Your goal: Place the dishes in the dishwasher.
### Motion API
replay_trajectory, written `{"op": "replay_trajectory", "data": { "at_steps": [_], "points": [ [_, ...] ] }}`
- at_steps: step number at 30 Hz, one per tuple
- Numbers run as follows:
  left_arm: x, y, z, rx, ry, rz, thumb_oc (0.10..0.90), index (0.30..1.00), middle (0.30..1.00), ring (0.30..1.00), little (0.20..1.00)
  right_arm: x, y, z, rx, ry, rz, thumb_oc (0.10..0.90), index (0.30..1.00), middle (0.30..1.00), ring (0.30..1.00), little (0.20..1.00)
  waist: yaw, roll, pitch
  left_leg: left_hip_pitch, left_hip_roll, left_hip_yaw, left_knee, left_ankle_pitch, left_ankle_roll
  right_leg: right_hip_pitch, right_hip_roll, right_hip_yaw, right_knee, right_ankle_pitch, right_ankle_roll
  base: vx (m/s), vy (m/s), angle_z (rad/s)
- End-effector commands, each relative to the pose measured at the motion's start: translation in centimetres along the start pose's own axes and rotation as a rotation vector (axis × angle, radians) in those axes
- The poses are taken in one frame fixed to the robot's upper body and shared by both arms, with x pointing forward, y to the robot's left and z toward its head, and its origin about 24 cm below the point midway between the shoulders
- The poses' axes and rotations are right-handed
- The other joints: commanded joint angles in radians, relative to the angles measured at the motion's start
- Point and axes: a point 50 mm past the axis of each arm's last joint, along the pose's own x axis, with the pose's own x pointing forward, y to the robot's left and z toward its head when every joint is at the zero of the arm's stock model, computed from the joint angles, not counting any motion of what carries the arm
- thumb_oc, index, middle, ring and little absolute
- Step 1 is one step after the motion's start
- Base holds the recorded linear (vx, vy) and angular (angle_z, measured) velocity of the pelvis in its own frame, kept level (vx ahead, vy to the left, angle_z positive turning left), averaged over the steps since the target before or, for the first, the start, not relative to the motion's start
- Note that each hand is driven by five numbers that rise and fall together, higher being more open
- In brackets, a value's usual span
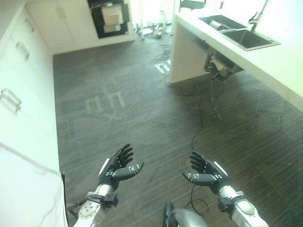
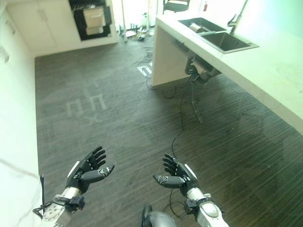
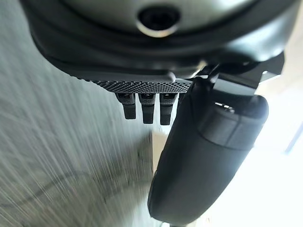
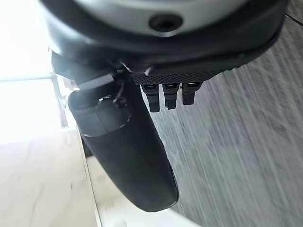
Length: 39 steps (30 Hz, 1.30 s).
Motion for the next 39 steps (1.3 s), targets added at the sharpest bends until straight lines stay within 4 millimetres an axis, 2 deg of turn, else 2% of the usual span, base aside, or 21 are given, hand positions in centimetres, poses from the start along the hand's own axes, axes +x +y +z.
{"op": "replay_trajectory", "data": {
  "at_steps": [1,4,5,6,8,9,11,14,18,20,25,26,27,28,30,31,33,34,35,37,39],
  "points": [
    [0.6,-0.3,4.9,0.025,-0.276,-0.052,0.8,0.9,0.9,0.9,0.9,0.5,-0.7,5.8,-0.06,-0.264,0.043,0.8,0.9,0.9,0.9,0.9,0.012,-0.02,-0.049,0.021,0.096,-0.013,-0.14,0.368,-0.003,0.001,-0.113,0.083,0.006,-0.019,0.218,0.41,-0.414,-0.67],
    [0.4,-0.7,4.8,0.028,-0.293,-0.055,0.8,0.9,0.9,0.9,0.9,0.4,-0.9,6.2,-0.087,-0.278,0.049,0.8,0.9,0.9,0.9,0.9,0.027,-0.035,-0.02,-0.16,0.09,-0.038,0.18,0.411,-0.002,0.05,-0.101,0.103,0.006,-0.041,0.178,0.22,-0.272,-0.52],
    [0.6,-0.9,4.9,0.055,-0.297,-0.073,0.8,0.9,0.9,0.9,0.9,0.4,-1.0,6.6,-0.087,-0.294,0.036,0.8,0.9,0.9,0.9,0.9,0.037,-0.05,0.007,-0.277,0.105,-0.032,0.218,0.376,0.028,0.079,-0.097,0.111,0.006,-0.044,0.172,0.32,-0.209,-0.15],
    [0.7,-0.9,5.0,0.053,-0.294,-0.076,0.8,0.9,0.9,0.9,0.9,0.6,-0.9,6.9,-0.084,-0.304,0.042,0.8,0.9,0.9,0.9,0.9,0.042,-0.049,0.016,-0.276,0.109,-0.015,0.067,0.364,0.037,0.095,-0.083,0.13,0.006,-0.062,0.182,0.34,-0.112,-0.3],
    [0.5,-0.8,4.9,0.059,-0.29,-0.076,0.8,0.9,0.9,0.9,0.9,0.6,-0.8,7.0,-0.088,-0.307,0.053,0.8,0.9,0.9,0.9,0.9,0.045,-0.042,0.018,-0.235,0.108,0.007,-0.109,0.38,0.034,0.106,-0.065,0.154,0.006,-0.078,0.195,0.32,0.091,-0.36],
    [0.3,-0.8,4.9,0.064,-0.294,-0.074,0.8,0.9,0.9,0.9,0.9,0.5,-0.6,7.2,-0.099,-0.31,0.066,0.8,0.9,0.9,0.9,0.9,0.043,-0.002,0.021,-0.294,0.127,-0.023,-0.184,0.349,0.025,0.115,-0.022,0.174,0.006,-0.095,0.206,0.26,0.158,-0.37],
    [0.2,-0.8,4.9,0.051,-0.302,-0.067,0.8,0.9,0.9,0.9,0.9,0.2,-0.4,7.2,-0.123,-0.312,0.084,0.8,0.9,0.9,0.9,0.9,0.044,0.031,0.019,-0.38,0.159,-0.067,-0.184,0.319,0.009,0.129,0.004,0.175,0.006,-0.118,0.207,0.28,0.191,-0.28],
    [0.0,-1.0,5.0,0.059,-0.325,-0.079,0.8,0.9,0.9,0.9,0.9,0.0,-0.4,7.5,-0.149,-0.326,0.096,0.8,0.9,0.9,0.9,0.9,0.054,0.044,0.02,-0.445,0.182,-0.074,-0.184,0.338,-0.011,0.18,0.017,0.171,0.006,-0.161,0.201,0.28,0.16,-0.23],
    [0.8,-0.9,6.3,0.109,-0.364,-0.082,0.8,0.9,0.9,0.9,0.9,0.1,-0.1,8.5,-0.156,-0.35,0.114,0.8,0.9,0.9,0.9,0.9,0.044,0.038,-0.002,-0.399,0.167,-0.045,-0.184,0.233,0.026,0.23,-0.027,0.156,0.006,-0.173,0.224,0.38,0.261,-0.52],
    [1.1,-1.0,6.8,0.122,-0.374,-0.088,0.8,0.9,0.9,0.9,0.9,0.2,0.0,8.6,-0.142,-0.356,0.11,0.8,0.9,0.9,0.9,0.9,0.045,0.036,-0.012,-0.387,0.153,-0.046,-0.184,0.218,0.043,0.248,-0.035,0.153,0.006,-0.174,0.233,0.36,0.244,-0.2],
    [2.1,-1.3,7.6,0.203,-0.383,-0.086,0.8,0.9,0.9,0.9,0.9,0.9,1.2,9.0,-0.111,-0.384,0.114,0.8,0.9,0.9,0.9,0.9,0.046,0.02,-0.034,-0.346,0.103,-0.058,-0.184,0.178,0.099,0.305,-0.063,0.116,0.006,-0.03,0.288,0.31,0.218,0.14],
    [2.1,-1.4,7.6,0.221,-0.383,-0.091,0.8,0.9,0.9,0.9,0.9,1.0,1.4,9.1,-0.102,-0.386,0.113,0.8,0.9,0.9,0.9,0.9,0.044,0.02,-0.035,-0.335,0.093,-0.067,-0.184,0.172,0.109,0.319,-0.057,0.114,0.006,0.035,0.306,0.3,0.21,0.16],
    [2.1,-1.7,7.6,0.238,-0.377,-0.102,0.8,0.9,0.9,0.9,0.9,1.0,1.5,9.0,-0.087,-0.387,0.112,0.8,0.9,0.9,0.9,0.9,0.042,0.02,-0.036,-0.322,0.08,-0.076,-0.184,0.162,0.121,0.305,-0.055,0.111,0.086,0.093,0.323,0.31,0.244,0.13],
    [2.1,-1.9,7.3,0.244,-0.364,-0.109,0.8,0.9,0.9,0.9,0.9,0.9,2.0,8.8,-0.07,-0.391,0.119,0.8,0.9,0.9,0.9,0.9,0.04,0.029,-0.032,-0.296,0.07,-0.085,-0.184,0.144,0.135,0.237,-0.05,0.105,0.288,0.153,0.332,0.3,0.279,0.19],
    [2.1,-2.3,7.1,0.276,-0.363,-0.112,0.8,0.9,0.9,0.9,0.9,1.2,2.8,8.7,-0.061,-0.386,0.141,0.8,0.9,0.9,0.9,0.9,0.037,0.05,-0.018,-0.261,0.074,-0.085,-0.184,0.124,0.146,0.086,-0.09,0.08,0.467,0.179,0.317,0.21,0.234,0.2],
    [2.1,-2.4,7.3,0.318,-0.364,-0.104,0.8,0.9,0.9,0.9,0.9,1.4,3.1,8.6,-0.07,-0.379,0.152,0.8,0.9,0.9,0.9,0.9,0.039,0.05,-0.01,-0.251,0.073,-0.081,-0.184,0.123,0.147,0.028,-0.117,0.058,0.452,0.152,0.304,0.18,0.124,-0.03],
    [2.1,-2.0,7.9,0.321,-0.363,-0.109,0.8,0.9,0.9,0.9,0.9,1.4,3.0,8.8,-0.077,-0.371,0.162,0.8,0.9,0.9,0.9,0.9,0.04,0.046,0.0,-0.24,0.077,-0.077,-0.184,0.124,0.138,0.028,-0.119,0.014,0.323,0.125,0.295,0.24,-0.033,-0.19],
    [2.0,-1.8,8.4,0.326,-0.37,-0.117,0.8,0.9,0.9,0.9,0.9,1.1,2.7,8.7,-0.077,-0.372,0.165,0.8,0.9,0.9,0.9,0.9,0.034,0.033,0.014,-0.215,0.076,-0.066,-0.184,0.107,0.129,0.039,-0.126,-0.032,0.12,0.141,0.296,0.31,-0.153,-0.04],
    [1.8,-1.7,8.6,0.334,-0.376,-0.121,0.8,0.9,0.9,0.9,0.9,0.9,2.4,8.7,-0.077,-0.374,0.165,0.8,0.9,0.9,0.9,0.9,0.028,0.028,0.023,-0.198,0.081,-0.062,-0.184,0.098,0.121,0.054,-0.124,-0.047,0.013,0.151,0.295,0.32,-0.216,0.68],
    [1.5,-2.2,8.6,0.366,-0.388,-0.137,0.8,0.9,0.9,0.9,0.9,0.4,1.8,8.8,-0.066,-0.389,0.155,0.8,0.9,0.9,0.9,0.9,0.013,-0.015,0.039,-0.148,0.052,-0.028,-0.184,0.052,0.117,-0.062,-0.199,-0.021,0.006,0.124,0.318,0.37,-0.288,0.41],
    [1.5,-2.6,8.4,0.375,-0.391,-0.136,0.8,0.9,0.9,0.9,0.9,0.4,1.9,9.0,-0.064,-0.403,0.161,0.8,0.9,0.9,0.9,0.9,0.004,-0.017,0.044,-0.117,0.044,-0.031,-0.184,0.024,0.119,-0.147,-0.24,0.007,0.006,0.137,0.331,0.32,-0.234,-0.14]
  ]
}}
